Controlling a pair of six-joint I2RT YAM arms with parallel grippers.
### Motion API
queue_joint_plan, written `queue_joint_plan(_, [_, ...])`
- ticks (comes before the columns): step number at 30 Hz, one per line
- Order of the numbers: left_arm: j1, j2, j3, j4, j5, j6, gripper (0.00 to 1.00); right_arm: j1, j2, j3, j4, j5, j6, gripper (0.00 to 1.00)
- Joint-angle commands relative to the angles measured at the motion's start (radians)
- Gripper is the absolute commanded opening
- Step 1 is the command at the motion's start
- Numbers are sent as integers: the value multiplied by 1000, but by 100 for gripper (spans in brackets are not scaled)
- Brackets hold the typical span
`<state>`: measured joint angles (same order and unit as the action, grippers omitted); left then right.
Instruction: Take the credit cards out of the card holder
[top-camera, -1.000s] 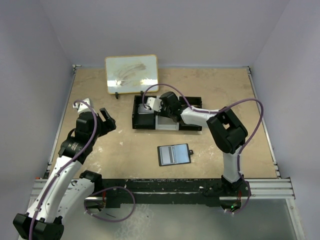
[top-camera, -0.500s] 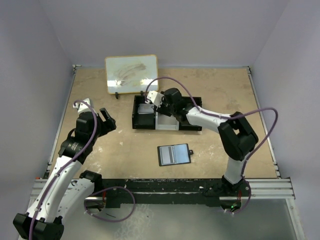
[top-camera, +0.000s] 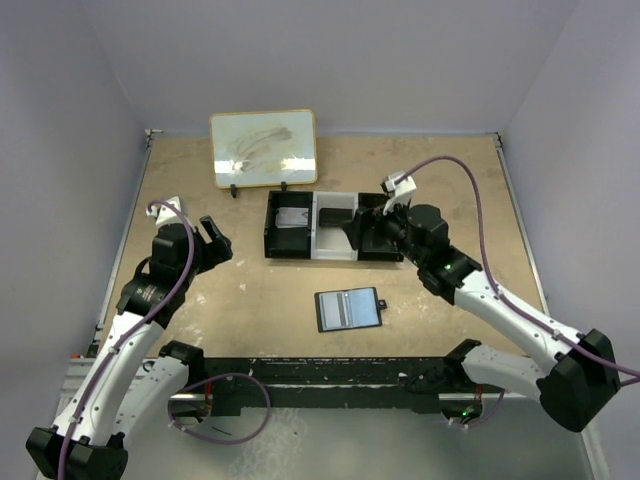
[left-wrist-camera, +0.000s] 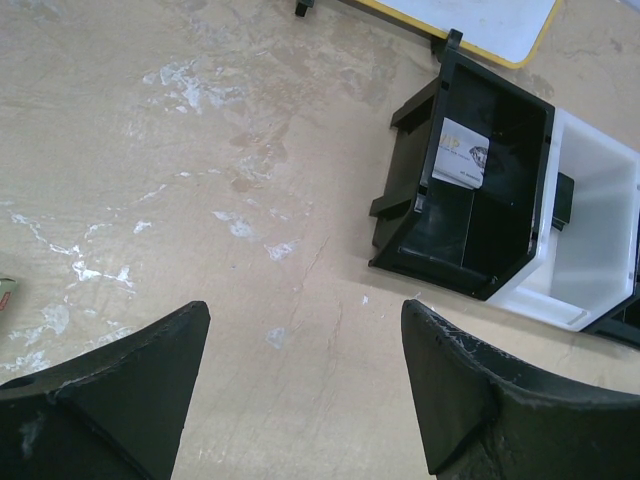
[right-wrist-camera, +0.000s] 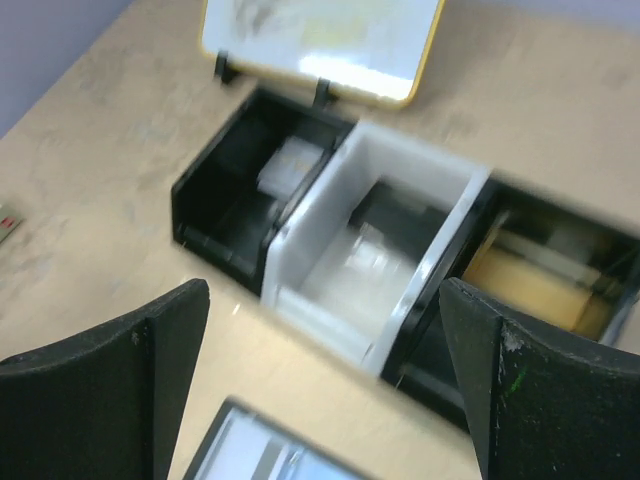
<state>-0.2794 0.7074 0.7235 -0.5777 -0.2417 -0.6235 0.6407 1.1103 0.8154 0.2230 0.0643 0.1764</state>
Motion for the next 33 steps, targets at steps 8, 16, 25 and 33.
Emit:
queue_joint_plan(8, [6, -6, 7, 24, -40, 16, 75, 150, -104, -243, -188, -52, 561, 86])
queue_joint_plan(16, [6, 10, 11, 16, -59, 12, 76, 375, 22, -185, -402, 213, 690, 74])
queue_joint_plan(25, [7, 10, 11, 11, -76, 7, 77, 515, 265, -33, -481, 348, 761, 64])
queue_joint_plan(33, [7, 14, 11, 13, -70, 11, 77, 534, 359, 34, -548, 411, 805, 63])
